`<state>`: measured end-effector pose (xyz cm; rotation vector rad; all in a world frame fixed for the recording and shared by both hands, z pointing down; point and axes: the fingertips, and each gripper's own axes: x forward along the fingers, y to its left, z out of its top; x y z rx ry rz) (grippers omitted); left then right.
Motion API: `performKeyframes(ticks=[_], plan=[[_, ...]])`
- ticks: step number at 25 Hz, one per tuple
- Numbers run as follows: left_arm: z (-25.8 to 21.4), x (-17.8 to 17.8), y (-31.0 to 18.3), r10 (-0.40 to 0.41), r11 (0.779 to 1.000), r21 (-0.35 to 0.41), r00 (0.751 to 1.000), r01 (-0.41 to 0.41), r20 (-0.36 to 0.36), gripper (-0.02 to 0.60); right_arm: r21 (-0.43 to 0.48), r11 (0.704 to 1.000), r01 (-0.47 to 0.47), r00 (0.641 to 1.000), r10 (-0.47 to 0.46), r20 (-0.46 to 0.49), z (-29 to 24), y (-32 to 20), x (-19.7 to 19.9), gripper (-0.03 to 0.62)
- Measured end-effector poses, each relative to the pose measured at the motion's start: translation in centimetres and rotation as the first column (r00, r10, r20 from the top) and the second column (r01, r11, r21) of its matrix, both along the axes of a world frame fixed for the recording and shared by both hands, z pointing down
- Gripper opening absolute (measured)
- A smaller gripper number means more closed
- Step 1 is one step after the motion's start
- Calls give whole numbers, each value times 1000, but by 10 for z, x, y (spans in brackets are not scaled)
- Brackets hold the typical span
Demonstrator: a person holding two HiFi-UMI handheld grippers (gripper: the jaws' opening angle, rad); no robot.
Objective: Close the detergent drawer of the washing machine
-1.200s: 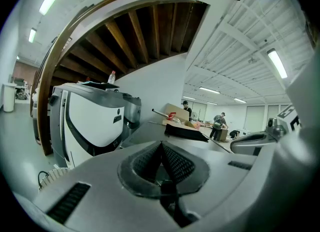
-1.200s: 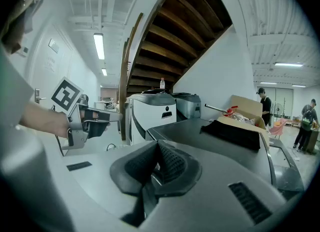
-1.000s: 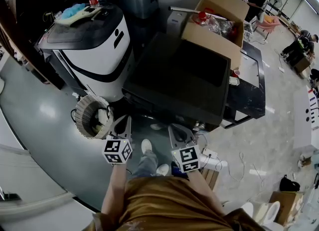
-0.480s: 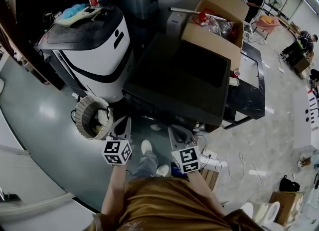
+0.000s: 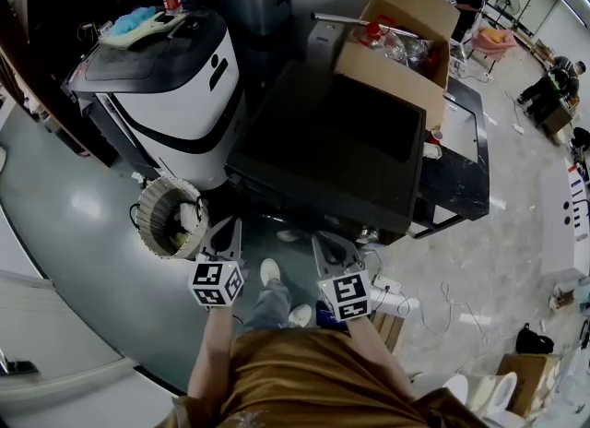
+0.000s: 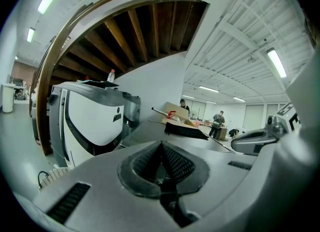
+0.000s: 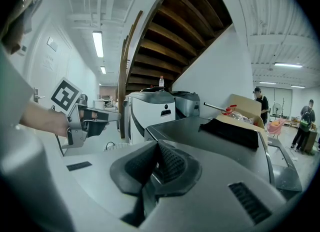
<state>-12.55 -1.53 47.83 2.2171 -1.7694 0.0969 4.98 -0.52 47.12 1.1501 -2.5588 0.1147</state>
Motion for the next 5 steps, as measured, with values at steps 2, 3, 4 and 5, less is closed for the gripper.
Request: performKeyframes(ticks=[2, 3, 4, 5], plan=[[0, -1, 0, -2, 1000, 0, 1000, 2, -2, 26, -1, 1000, -1, 1000, 1, 0, 1, 0, 0, 12], [0, -2, 0, -3, 1000, 1, 1000, 3, -3, 26, -1, 1000, 0, 1000, 0, 0, 1, 0, -1, 12], [0, -3, 0, -4, 1000, 1, 1000, 4, -5, 26, -1, 1000, 1, 1000, -1, 0, 1, 0, -1, 12], [0, -3, -1, -5, 1000, 2, 1000, 5, -6, 26, -1, 1000, 2, 1000, -2, -1, 1, 0, -2, 12]])
